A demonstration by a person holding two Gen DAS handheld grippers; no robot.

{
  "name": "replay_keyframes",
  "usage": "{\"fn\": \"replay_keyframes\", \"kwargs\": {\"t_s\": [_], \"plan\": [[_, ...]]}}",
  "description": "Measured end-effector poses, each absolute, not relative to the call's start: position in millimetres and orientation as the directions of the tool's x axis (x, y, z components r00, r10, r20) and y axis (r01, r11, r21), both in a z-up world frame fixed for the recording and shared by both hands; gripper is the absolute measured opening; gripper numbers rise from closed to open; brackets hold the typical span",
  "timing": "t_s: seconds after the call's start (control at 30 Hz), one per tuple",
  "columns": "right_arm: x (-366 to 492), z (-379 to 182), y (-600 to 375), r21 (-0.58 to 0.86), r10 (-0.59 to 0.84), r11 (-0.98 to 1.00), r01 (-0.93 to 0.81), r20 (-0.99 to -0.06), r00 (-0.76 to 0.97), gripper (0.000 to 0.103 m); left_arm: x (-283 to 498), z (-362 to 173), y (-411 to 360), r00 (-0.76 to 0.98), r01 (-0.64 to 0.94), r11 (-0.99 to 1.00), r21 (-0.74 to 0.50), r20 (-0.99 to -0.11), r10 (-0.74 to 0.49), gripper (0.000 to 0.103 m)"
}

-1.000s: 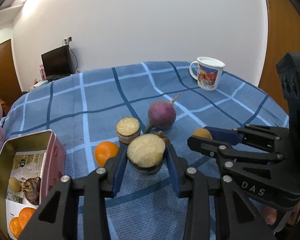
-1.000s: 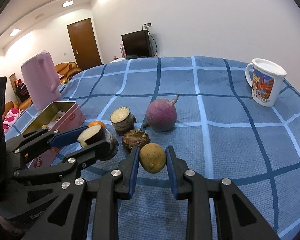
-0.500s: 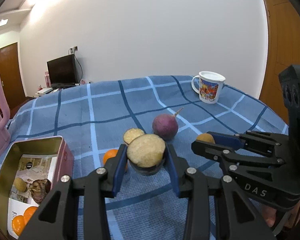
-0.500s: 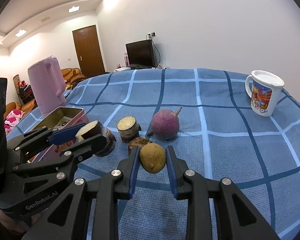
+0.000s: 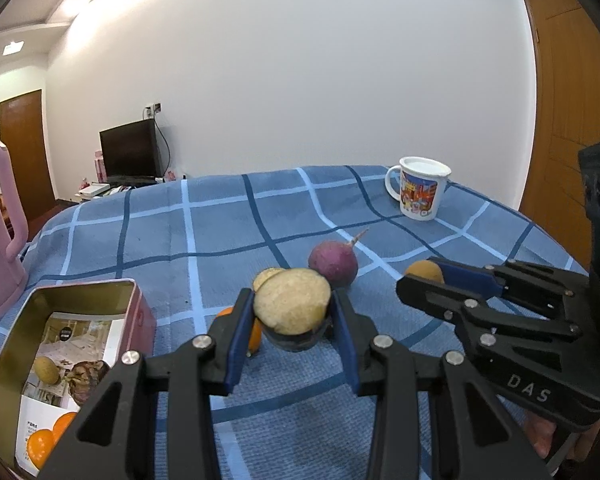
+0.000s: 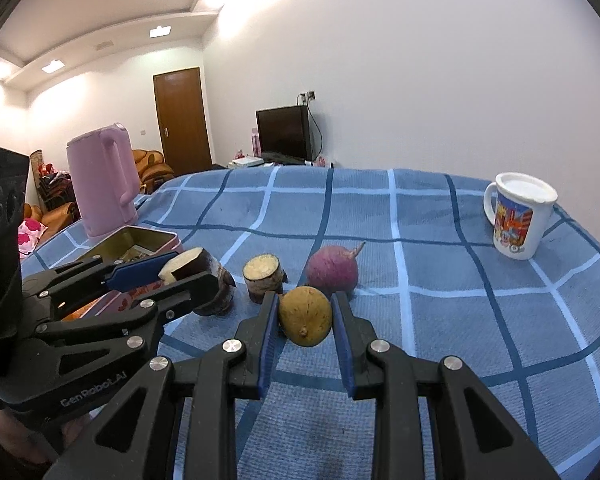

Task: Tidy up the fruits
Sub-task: 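Lift both held items and carry them toward the tin box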

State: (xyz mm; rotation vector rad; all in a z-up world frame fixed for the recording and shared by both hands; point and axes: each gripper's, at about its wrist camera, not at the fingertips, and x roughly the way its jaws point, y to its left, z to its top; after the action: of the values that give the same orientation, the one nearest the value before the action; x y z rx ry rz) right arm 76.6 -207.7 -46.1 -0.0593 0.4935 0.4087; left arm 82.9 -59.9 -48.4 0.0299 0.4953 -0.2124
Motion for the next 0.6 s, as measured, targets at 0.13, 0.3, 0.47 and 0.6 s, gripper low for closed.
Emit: {"fn": "replay_keyframes", "kwargs": {"t_s": [0.13, 0.3, 0.47, 0.6], "plan": [[71.3, -43.6, -207.4, 0.029, 0.370, 0.916, -0.401, -0.447, 0.814, 0.028, 81.8, -47.7, -60.3, 0.864, 0.207, 0.978, -0.024, -0.465, -0.195, 0.040], [66.5, -42.1, -206.9, 0.020, 0.373, 0.914, -0.404, -0.430, 0.822, 0.028, 79.9, -46.8, -58.6, 0.869, 0.206, 0.978, -0.027, -0.455, -0.195, 0.040], [61.5, -39.8, -206.1, 0.011, 0.376, 0.913, -0.407, -0.408, 0.832, 0.028, 78.2, -45.4, -58.6, 0.876, 0.205, 0.979, -0.025, -0.441, -0.195, 0.040], [55.8, -38.4, -206.6, 0.003, 0.382, 0.911, -0.413, -0.386, 0.840, 0.028, 75.7, -44.2, -57.4, 0.883, 0.200, 0.979, -0.028, -0.427, -0.192, 0.040]]}}
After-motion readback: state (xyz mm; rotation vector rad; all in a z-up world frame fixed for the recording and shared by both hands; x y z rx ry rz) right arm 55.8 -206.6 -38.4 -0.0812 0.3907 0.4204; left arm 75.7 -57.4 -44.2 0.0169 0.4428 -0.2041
